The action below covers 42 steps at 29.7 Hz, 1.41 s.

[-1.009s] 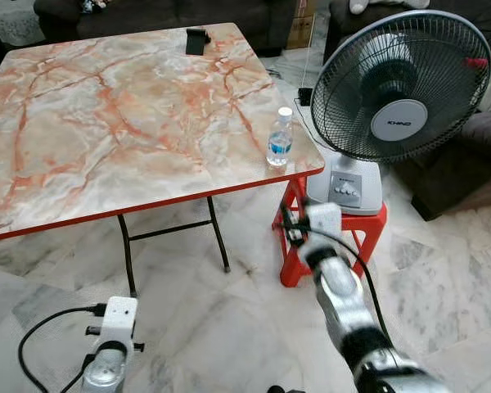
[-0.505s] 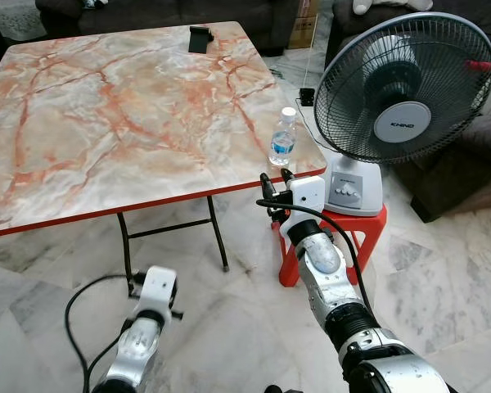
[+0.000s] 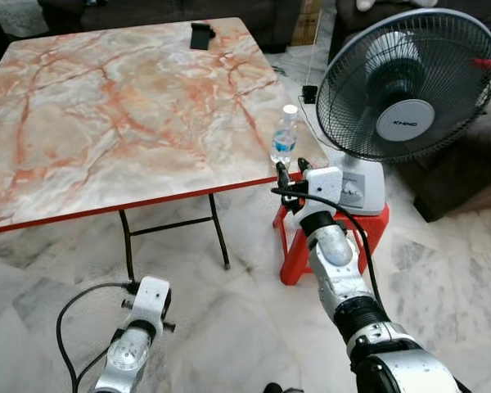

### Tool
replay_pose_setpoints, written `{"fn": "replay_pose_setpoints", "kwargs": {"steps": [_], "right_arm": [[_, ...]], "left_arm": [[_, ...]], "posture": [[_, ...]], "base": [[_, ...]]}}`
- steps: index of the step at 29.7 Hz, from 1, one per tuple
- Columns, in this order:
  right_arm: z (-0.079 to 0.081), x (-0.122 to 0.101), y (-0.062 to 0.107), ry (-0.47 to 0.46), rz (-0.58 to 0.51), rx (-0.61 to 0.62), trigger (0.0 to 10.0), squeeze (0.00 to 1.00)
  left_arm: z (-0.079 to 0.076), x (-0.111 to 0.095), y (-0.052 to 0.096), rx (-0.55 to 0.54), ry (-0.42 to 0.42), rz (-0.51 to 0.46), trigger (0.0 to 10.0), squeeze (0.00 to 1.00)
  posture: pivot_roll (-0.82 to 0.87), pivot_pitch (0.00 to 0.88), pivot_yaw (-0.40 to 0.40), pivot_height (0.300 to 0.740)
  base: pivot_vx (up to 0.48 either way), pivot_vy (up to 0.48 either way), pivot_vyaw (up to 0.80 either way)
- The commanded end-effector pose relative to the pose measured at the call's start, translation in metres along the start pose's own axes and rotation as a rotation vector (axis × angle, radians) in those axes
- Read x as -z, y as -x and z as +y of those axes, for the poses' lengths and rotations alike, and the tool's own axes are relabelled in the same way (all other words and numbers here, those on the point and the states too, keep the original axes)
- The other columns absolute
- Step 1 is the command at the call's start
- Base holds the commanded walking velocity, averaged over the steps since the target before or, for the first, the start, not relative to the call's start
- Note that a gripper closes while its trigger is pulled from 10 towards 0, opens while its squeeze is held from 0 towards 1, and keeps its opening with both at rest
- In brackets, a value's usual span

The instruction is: Picking trash to rubbish bin

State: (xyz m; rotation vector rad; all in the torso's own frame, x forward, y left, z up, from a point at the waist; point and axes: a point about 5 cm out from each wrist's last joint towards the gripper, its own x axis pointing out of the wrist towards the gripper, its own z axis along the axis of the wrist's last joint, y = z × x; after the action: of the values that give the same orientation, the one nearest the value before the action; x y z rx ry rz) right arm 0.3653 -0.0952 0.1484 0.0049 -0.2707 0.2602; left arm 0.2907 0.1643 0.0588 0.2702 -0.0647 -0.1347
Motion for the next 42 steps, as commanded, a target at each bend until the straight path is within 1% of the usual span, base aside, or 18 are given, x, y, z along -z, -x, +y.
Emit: {"fn": "replay_pose_setpoints", "kwargs": {"steps": [1,2,4,6,7,8,10,14,18,19,22,33,39,41,42], "right_arm": [[-0.005,-0.006,-0.002,-0.006,-0.021,0.021,10.0,0.00],[-0.005,-0.006,-0.002,-0.006,-0.021,0.021,10.0,0.00],[-0.005,-0.006,-0.003,-0.011,-0.019,0.026,10.0,0.00],[-0.005,-0.005,-0.004,-0.012,-0.014,0.028,10.0,0.00],[-0.005,-0.005,-0.003,-0.013,-0.014,0.031,10.0,0.00],[-0.004,-0.005,-0.003,-0.012,-0.014,0.035,10.0,0.00],[-0.005,-0.004,-0.003,-0.010,-0.009,0.042,10.0,0.00],[-0.006,-0.003,-0.002,-0.002,-0.004,0.040,10.0,0.00],[-0.009,-0.002,0.000,-0.003,-0.008,0.056,10.0,0.00],[-0.010,-0.003,0.000,-0.022,-0.013,0.065,10.0,0.00],[-0.010,-0.003,-0.001,-0.037,-0.012,0.071,10.0,0.00],[-0.008,-0.002,0.000,-0.029,-0.007,0.056,10.0,0.00],[-0.008,-0.003,-0.001,-0.035,-0.010,0.060,10.0,0.00],[-0.009,-0.003,-0.002,-0.039,-0.009,0.062,10.0,0.00],[-0.008,-0.003,-0.002,-0.057,-0.004,0.064,10.0,0.00]], "left_arm": [[0.003,-0.017,-0.002,-0.031,-0.001,-0.074,10.0,0.00],[0.003,-0.017,-0.002,-0.031,-0.001,-0.074,10.0,0.00],[0.004,-0.036,-0.011,-0.081,0.000,-0.148,10.0,0.00],[0.002,-0.038,-0.015,-0.095,0.007,-0.158,10.0,0.00],[-0.001,-0.036,-0.019,-0.104,0.016,-0.141,10.0,0.00],[-0.002,-0.038,-0.020,-0.105,0.016,-0.143,10.0,0.00],[-0.004,-0.045,-0.022,-0.106,0.017,-0.165,10.0,0.00],[-0.004,-0.051,-0.024,-0.105,0.014,-0.175,10.0,0.00],[0.000,-0.063,-0.032,-0.122,0.009,-0.201,10.0,0.00],[0.000,-0.066,-0.035,-0.120,0.005,-0.212,10.0,0.00],[0.000,-0.067,-0.036,-0.118,0.004,-0.215,10.0,0.00],[-0.003,-0.067,-0.035,-0.112,0.009,-0.208,10.0,0.00],[-0.003,-0.069,-0.036,-0.112,0.008,-0.211,10.0,0.00],[-0.003,-0.070,-0.036,-0.113,0.007,-0.214,10.0,0.00],[-0.003,-0.070,-0.036,-0.114,0.007,-0.215,10.0,0.00]], "posture": [[0.12,0.153,-0.017,0.740],[0.12,0.153,-0.017,0.740],[0.12,0.145,-0.021,0.740],[0.12,0.143,-0.022,0.740],[0.11,0.138,-0.022,0.740],[0.11,0.133,-0.022,0.740],[0.10,0.127,-0.022,0.740],[0.10,0.123,-0.019,0.740],[0.10,0.111,-0.009,0.740],[0.10,0.109,-0.008,0.740],[0.10,0.104,-0.007,0.740],[0.10,0.093,-0.006,0.740],[0.10,0.102,-0.009,0.740],[0.11,0.106,-0.011,0.740],[0.11,0.106,-0.011,0.740]], "base": [[0.000,0.000,0.00],[0.000,0.000,0.00],[0.000,0.000,0.00],[0.000,0.000,0.00],[0.000,0.000,0.00],[0.000,0.000,0.00],[0.000,0.000,0.00],[0.180,0.000,0.00],[0.271,0.000,0.22],[0.274,0.000,0.00],[0.274,0.000,0.00],[0.292,0.000,0.00],[0.318,0.000,0.00],[0.480,0.000,0.00],[0.480,0.000,0.00]]}}
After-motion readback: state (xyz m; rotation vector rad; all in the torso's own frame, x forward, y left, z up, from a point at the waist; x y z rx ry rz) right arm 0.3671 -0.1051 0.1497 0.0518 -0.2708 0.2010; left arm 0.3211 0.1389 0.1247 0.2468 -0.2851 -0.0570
